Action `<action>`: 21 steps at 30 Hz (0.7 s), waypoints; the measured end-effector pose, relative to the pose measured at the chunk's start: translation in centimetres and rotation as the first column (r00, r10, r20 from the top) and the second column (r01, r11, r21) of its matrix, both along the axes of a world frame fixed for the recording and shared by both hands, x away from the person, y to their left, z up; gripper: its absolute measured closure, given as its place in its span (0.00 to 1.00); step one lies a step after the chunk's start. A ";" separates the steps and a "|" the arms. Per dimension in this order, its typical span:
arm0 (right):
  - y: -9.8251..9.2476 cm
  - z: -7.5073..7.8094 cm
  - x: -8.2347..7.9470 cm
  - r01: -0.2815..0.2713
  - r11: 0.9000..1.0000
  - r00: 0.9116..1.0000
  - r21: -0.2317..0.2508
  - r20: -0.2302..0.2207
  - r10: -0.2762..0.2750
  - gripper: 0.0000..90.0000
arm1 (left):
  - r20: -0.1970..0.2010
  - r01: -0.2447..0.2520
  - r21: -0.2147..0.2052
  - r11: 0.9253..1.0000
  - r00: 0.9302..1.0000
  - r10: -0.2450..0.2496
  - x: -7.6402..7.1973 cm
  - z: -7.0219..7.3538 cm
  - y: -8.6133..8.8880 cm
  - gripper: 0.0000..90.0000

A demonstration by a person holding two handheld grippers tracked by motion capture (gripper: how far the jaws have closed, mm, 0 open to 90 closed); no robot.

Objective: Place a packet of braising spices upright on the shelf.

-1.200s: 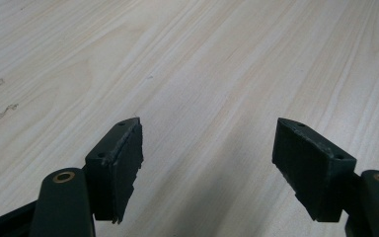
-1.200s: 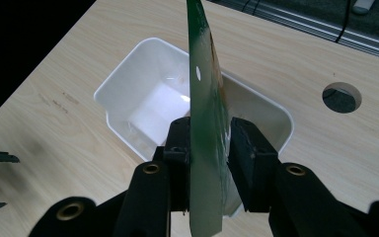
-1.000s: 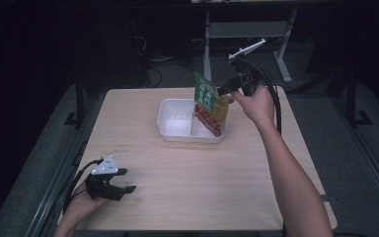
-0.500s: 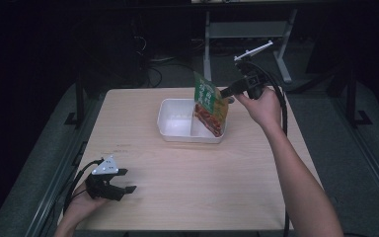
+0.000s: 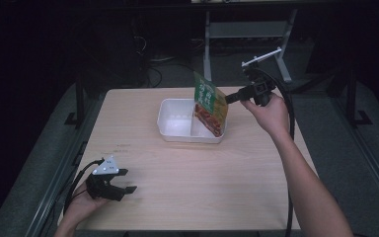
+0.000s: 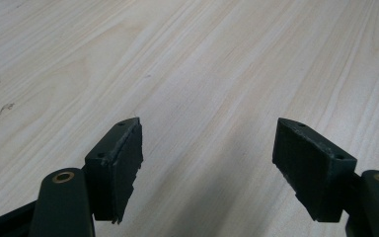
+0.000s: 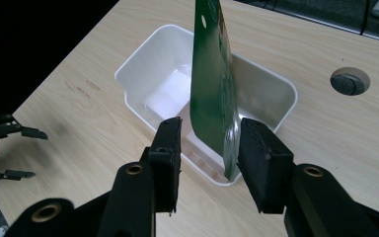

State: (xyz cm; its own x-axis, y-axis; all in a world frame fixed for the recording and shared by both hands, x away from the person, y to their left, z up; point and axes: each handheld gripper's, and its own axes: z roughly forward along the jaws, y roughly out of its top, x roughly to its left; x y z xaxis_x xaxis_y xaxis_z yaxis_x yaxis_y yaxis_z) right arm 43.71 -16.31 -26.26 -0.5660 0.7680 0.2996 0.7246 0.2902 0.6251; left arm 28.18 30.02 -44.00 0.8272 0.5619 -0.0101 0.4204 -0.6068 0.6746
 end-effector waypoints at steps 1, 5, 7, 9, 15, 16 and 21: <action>-0.2 -0.1 -0.1 -0.001 1.000 1.000 0.003 0.000 0.001 0.66 | 0.000 0.000 0.000 1.000 1.000 0.000 0.0 0.0 0.0 0.30; -0.5 -0.5 -0.5 -0.003 1.000 1.000 0.011 -0.004 0.003 0.64 | 0.000 0.000 0.001 1.000 1.000 0.000 0.0 0.0 0.0 0.30; -0.7 -0.8 -0.7 -0.005 1.000 1.000 0.014 -0.009 0.005 0.64 | -0.002 0.001 0.002 1.000 1.000 -0.001 0.0 0.0 0.0 0.30; -1.0 -1.3 -1.0 -0.008 1.000 1.000 0.016 -0.018 0.008 0.63 | -0.001 0.003 0.005 1.000 1.000 -0.003 0.0 0.0 0.0 0.30; -1.6 -2.0 -1.5 -0.009 1.000 1.000 0.022 -0.023 0.010 0.62 | 0.001 0.003 0.005 1.000 1.000 -0.003 0.0 0.0 -0.1 0.30; -1.8 -2.3 -1.7 -0.010 1.000 1.000 0.021 -0.026 0.010 0.61 | 0.001 0.004 0.006 1.000 1.000 -0.004 0.0 0.0 -0.1 0.30; -2.1 -2.8 -2.1 -0.010 0.999 0.999 0.031 -0.030 0.011 0.60 | 0.001 0.003 0.007 1.000 1.000 -0.003 0.0 0.0 -0.1 0.30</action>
